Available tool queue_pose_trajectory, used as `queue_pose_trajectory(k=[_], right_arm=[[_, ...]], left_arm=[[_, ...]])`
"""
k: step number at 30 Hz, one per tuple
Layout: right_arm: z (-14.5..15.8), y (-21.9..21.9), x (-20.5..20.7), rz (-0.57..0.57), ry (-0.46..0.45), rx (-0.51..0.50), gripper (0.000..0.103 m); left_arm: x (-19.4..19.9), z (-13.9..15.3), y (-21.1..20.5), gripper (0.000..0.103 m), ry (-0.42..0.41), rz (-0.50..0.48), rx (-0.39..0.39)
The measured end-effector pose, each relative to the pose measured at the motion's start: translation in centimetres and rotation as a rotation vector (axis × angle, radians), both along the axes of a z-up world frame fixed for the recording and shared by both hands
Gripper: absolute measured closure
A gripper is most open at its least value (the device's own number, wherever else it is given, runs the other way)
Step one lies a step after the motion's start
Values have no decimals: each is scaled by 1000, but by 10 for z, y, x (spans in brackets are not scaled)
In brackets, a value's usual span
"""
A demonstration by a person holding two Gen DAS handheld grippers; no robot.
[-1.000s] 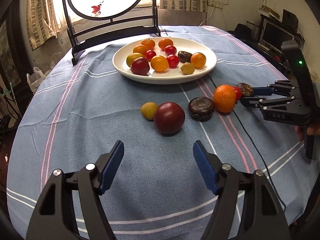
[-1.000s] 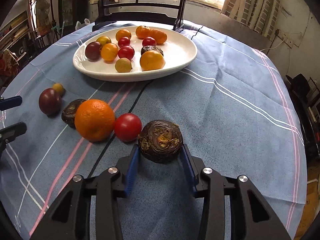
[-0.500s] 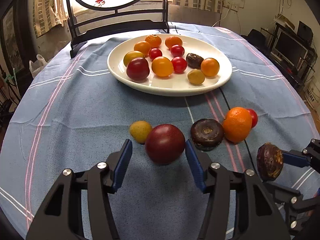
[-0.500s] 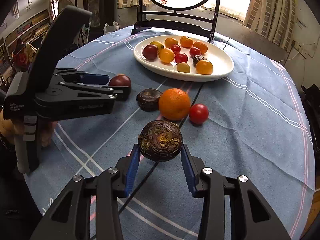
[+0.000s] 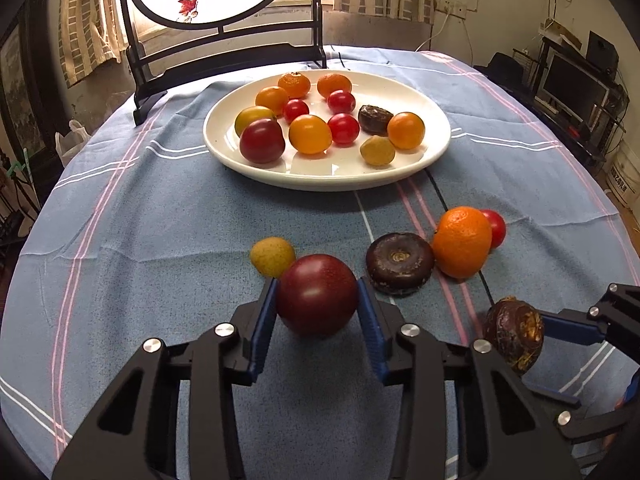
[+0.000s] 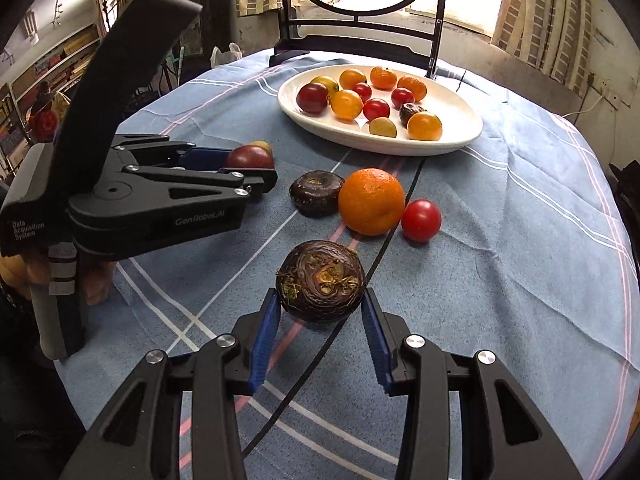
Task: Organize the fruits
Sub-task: 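Grasp a dark brown round fruit with the right gripper while the left grasps a dark red plum, then carry the brown fruit and the plum onto the plate and open both grippers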
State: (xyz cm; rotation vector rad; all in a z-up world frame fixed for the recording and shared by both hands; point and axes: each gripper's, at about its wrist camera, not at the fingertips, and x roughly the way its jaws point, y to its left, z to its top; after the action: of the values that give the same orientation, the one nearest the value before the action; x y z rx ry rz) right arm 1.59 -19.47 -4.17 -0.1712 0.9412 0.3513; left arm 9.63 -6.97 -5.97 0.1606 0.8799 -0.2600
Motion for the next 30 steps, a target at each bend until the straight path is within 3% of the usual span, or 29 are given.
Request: queue_pose_trajectory(k=[8,17,30], right_arm=[[28,5,3,8,-72,44,61],[86,0,38,-37,-226,98,61],[71,-10,99,-75,-173,118,61]], left_arm=[[-21,44,6,64,-133,-7,4],[5,91,11,64,-242,23,-13],[58,79,2,64,-209,36,17]])
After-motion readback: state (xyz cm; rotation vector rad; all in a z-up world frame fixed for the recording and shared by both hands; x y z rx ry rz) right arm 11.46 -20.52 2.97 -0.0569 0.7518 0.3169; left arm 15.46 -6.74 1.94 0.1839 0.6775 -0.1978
